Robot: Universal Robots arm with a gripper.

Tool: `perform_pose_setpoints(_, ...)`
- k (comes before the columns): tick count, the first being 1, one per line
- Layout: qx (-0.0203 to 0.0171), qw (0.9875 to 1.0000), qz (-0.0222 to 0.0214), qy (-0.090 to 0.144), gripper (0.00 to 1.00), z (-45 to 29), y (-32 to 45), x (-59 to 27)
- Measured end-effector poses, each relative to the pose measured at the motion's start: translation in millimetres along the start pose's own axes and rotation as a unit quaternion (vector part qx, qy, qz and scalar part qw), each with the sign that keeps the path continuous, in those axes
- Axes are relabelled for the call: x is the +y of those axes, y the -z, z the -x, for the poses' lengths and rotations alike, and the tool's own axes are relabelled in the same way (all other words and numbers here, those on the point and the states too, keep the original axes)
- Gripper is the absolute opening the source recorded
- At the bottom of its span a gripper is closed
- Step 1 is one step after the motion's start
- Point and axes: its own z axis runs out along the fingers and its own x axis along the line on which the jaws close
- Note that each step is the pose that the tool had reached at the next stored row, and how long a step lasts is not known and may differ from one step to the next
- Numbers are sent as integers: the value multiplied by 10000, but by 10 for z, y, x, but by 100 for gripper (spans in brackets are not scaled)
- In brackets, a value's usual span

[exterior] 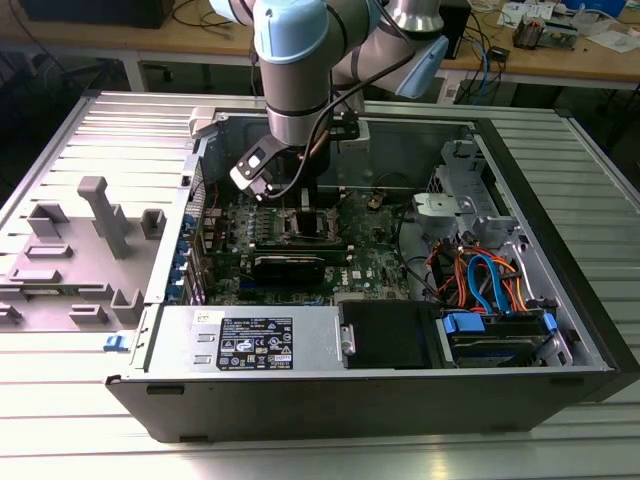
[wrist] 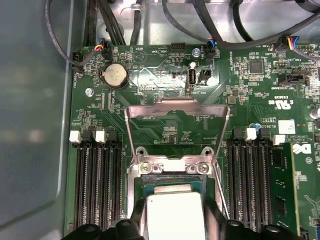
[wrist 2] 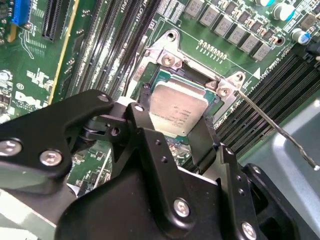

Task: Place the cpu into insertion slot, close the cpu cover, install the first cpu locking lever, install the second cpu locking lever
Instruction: 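Place the cpu into insertion slot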

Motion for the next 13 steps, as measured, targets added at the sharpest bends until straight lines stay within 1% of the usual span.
perform_pose_setpoints(1,2,10000,0,-1,54,0,0,0)
perform_pose_setpoints(5,9,10000,-5,-2,54,-4,15,7)
perform_pose_setpoints(7,4,10000,-13,-7,54,-2,27,10)
perform_pose_setpoints(13,-5,10000,-13,-80,54,1,28,10)
